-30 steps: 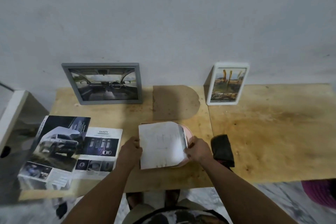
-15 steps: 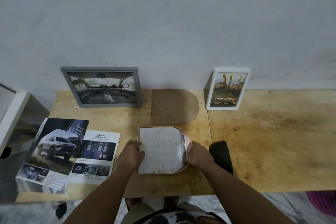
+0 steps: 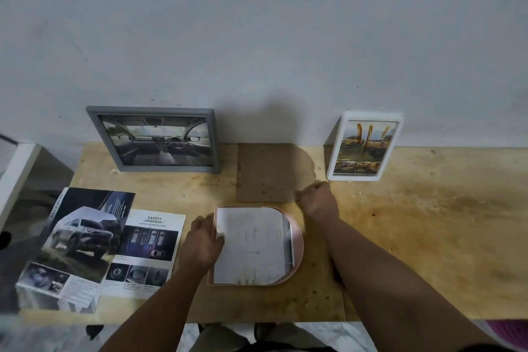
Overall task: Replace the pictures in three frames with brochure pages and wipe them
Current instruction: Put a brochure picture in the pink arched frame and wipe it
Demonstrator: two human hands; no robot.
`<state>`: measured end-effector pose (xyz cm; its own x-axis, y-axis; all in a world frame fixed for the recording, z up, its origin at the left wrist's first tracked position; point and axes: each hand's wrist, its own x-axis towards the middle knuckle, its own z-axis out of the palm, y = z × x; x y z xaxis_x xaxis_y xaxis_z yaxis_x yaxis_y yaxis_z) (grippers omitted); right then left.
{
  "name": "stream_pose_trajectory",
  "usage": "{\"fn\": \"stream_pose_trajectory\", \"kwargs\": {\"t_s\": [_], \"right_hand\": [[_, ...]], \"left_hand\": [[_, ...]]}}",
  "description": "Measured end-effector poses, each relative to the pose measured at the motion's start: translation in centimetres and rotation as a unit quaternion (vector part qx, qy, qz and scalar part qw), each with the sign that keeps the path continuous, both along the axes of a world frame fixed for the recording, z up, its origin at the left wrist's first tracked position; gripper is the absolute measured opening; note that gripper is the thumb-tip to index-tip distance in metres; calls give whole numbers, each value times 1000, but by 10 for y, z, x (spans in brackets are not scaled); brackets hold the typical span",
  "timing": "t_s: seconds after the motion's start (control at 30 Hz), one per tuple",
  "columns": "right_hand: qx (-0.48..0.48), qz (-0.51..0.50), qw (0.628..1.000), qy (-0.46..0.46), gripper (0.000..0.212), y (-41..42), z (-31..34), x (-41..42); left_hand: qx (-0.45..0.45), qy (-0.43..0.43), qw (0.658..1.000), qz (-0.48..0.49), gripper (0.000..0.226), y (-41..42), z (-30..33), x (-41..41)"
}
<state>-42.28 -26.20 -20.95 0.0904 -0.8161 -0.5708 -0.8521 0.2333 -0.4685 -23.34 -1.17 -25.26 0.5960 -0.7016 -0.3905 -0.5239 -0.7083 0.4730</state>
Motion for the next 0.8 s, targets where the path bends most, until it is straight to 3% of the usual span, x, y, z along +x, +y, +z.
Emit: {"fn": "stream_pose_trajectory", "kwargs": {"t_s": [0.07,0.17,0.43,0.6,0.77,0.8], "right_hand": [[15,-33,999,-7,83,-9,-7,11],[27,-41,999,3,103,-20,-18,27],[79,-56,993,65,106,-35,-31,42],[85,-163,983,20,83,-37,-20,40],[61,-222,963,-137,33,-33,-7,20],[59,-238,954,-174,32,-30,-3,16]], "left_hand": [[2,4,1000,-5,49,0,-4,2],[7,22,1000,6,52,1,-9,4],[-19,41,999,2,51,4,-8,3],[-15,58,998,7,50,4,-5,3],[-10,78,997,-1,49,1,2,5],[-6,83,997,-3,49,1,4,5]]}}
